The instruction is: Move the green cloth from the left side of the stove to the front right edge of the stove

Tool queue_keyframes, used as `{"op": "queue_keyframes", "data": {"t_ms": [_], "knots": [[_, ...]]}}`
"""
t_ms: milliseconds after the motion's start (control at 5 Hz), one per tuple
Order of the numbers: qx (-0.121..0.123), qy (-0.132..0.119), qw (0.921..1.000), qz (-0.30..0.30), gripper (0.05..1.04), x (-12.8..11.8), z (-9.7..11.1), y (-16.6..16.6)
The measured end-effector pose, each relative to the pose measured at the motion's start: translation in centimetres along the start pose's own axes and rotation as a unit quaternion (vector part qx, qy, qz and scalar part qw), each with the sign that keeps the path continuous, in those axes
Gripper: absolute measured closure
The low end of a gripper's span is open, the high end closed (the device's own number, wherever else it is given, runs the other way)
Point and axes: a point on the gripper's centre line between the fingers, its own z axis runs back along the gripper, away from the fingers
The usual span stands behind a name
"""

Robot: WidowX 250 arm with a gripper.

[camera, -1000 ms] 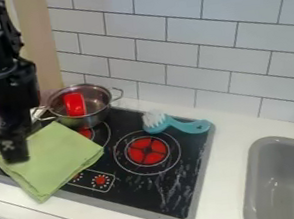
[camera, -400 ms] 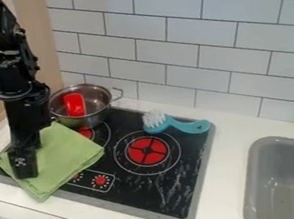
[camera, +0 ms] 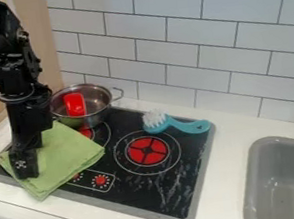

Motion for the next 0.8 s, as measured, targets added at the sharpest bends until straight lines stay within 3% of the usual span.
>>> {"op": "queue_keyframes", "data": {"t_ms": [800], "knots": [[-0.009, -0.015, 0.9936, -0.112, 0.085, 6.4, 0.3, -3.2]]}}
